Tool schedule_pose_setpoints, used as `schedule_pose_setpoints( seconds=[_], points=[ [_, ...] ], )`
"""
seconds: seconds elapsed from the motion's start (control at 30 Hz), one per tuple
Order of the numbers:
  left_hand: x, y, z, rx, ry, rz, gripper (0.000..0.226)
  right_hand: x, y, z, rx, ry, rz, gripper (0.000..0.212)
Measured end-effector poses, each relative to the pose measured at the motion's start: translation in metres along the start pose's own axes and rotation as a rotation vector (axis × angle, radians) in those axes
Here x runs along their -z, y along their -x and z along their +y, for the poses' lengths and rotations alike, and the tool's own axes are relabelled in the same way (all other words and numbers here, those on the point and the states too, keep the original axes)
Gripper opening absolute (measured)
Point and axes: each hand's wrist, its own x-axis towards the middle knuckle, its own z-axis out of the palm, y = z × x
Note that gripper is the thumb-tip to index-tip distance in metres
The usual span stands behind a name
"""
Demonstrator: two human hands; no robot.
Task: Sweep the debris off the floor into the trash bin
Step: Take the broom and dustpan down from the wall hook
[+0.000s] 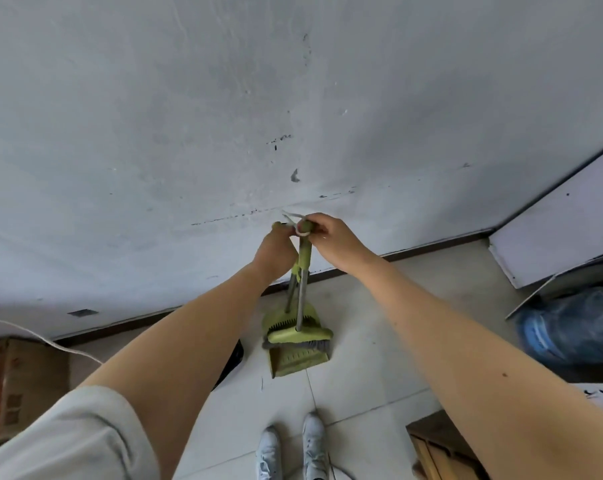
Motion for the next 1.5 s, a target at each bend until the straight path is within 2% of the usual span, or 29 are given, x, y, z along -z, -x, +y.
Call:
schedule_pose_setpoints(
  seconds=[0.07, 0.13, 0.2, 0.27, 0.33, 0.4, 0.43, 0.5, 0.57, 0.6, 0.67, 0.73, 0.8, 0.97, 1.1, 1.17, 1.3, 1.5],
  points=[
    [-0.008, -0.008, -0.007, -0.085, -0.320, -0.076, 0.034, -0.005, 0.001, 0.006, -0.004, -0.008, 0.017, 0.028],
    [-0.015, -0.013, -0.010, -0.129, -0.544, -0.167, 0.018, -0.011, 0.001, 0.013, 0.007, 0.024, 0.110, 0.020],
    [-0.023, -0.018, -0.015, -0.188, -0.686, -0.224, 0.010, -0.015, -0.001, 0.019, 0.028, 0.053, 0.213, 0.025],
    [-0.030, -0.019, -0.022, -0.252, -0.782, -0.246, 0.013, -0.020, -0.004, 0.025, 0.017, 0.079, 0.276, 0.037],
    [-0.038, -0.021, -0.036, -0.313, -0.810, -0.199, 0.029, -0.026, -0.006, 0.030, -0.047, 0.031, 0.298, 0.035],
    [-0.044, -0.024, -0.045, -0.339, -0.790, -0.148, 0.038, -0.032, -0.005, 0.034, -0.093, -0.130, 0.289, 0.032],
    [-0.046, -0.024, -0.048, -0.331, -0.748, -0.148, 0.034, -0.037, -0.004, 0.036, -0.090, -0.222, 0.268, 0.037],
    [-0.049, -0.024, -0.049, -0.243, -0.485, -0.170, 0.020, -0.045, -0.001, 0.039, -0.086, -0.321, 0.238, 0.047],
    [-0.052, -0.022, -0.053, -0.179, -0.272, -0.164, 0.013, -0.048, 0.001, 0.040, -0.118, -0.350, 0.260, 0.036],
    [-0.053, -0.021, -0.056, -0.176, -0.296, -0.166, 0.024, -0.046, 0.001, 0.041, -0.143, -0.363, 0.273, 0.031],
    [-0.056, -0.019, -0.065, -0.246, -0.481, -0.173, 0.047, -0.040, -0.001, 0.043, -0.168, -0.378, 0.286, 0.038],
    [-0.058, -0.018, -0.063, -0.396, -0.919, -0.221, 0.053, -0.032, 0.000, 0.044, -0.166, -0.403, 0.290, 0.037],
    [-0.063, -0.021, -0.062, -0.442, -1.155, -0.280, 0.054, -0.025, 0.000, 0.046, -0.141, -0.411, 0.294, 0.035],
    [-0.067, -0.015, -0.060, -0.431, -1.184, -0.275, 0.053, -0.012, 0.003, 0.051, -0.134, -0.444, 0.272, 0.044],
    [-0.079, -0.013, -0.062, -0.426, -1.090, -0.257, 0.053, -0.008, 0.002, 0.052, -0.130, -0.433, 0.248, 0.031],
    [-0.073, -0.013, -0.075, -0.388, -1.068, -0.252, 0.046, 0.003, 0.005, 0.059, -0.144, -0.463, 0.318, 0.033],
    [-0.042, -0.017, -0.123, -0.294, -1.131, -0.224, 0.044, 0.037, 0.020, 0.095, -0.211, -0.594, 0.599, 0.030],
    [-0.039, -0.022, -0.128, -0.300, -1.076, -0.245, 0.043, -0.002, 0.021, 0.108, -0.267, -0.516, 0.553, 0.024]
  ],
)
